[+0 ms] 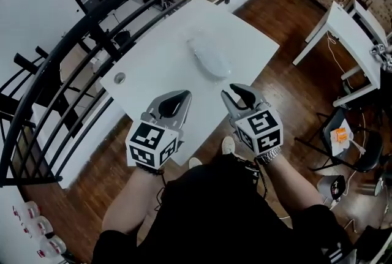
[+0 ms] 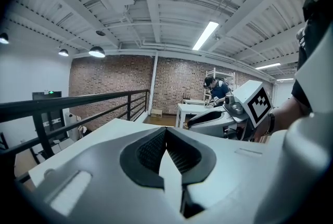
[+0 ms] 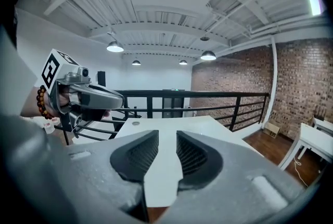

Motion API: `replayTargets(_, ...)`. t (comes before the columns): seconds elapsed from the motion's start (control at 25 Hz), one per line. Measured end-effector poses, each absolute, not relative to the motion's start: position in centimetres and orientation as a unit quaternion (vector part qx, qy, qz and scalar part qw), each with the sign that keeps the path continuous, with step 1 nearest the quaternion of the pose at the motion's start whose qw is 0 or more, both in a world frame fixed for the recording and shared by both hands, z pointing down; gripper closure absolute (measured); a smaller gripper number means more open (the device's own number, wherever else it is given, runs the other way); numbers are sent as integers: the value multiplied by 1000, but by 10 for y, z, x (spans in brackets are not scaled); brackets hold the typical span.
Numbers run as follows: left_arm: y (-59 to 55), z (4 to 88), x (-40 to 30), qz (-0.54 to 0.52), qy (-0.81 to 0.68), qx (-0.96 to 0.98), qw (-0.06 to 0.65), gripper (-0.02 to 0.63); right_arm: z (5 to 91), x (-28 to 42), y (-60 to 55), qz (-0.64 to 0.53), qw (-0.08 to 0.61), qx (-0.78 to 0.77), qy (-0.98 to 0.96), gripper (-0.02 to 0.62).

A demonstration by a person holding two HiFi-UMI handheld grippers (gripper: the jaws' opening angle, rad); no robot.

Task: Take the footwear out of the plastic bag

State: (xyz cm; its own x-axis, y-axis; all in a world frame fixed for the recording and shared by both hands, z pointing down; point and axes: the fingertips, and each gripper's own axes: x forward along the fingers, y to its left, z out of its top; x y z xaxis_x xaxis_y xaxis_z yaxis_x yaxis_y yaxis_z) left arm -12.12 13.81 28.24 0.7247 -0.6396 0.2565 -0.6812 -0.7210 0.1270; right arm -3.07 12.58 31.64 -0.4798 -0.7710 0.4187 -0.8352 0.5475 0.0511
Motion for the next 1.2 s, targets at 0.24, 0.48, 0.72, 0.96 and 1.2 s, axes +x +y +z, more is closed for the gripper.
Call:
replayTargets(0.24,105,296,-116,126,-366,916,108,592,350,-26,88,109,220,456,-855,482)
replayTargets(0.48,57,314,-101,155,-385,902,119,592,401,-10,40,139,257,428,-855,458)
replayTargets(0.72,4,342,-94,190,-408,880,152,575,451,-8,-6,169,300,388,-855,432)
replayTargets(0.96,-40,375,-76,230,-419,860,177,552,498,-7,-33,180,340,347,-855,396)
replayTargets(1.2,-74,396,-70,251,-425,848,194,538,528,-14,-46,157,386,311,-854,387)
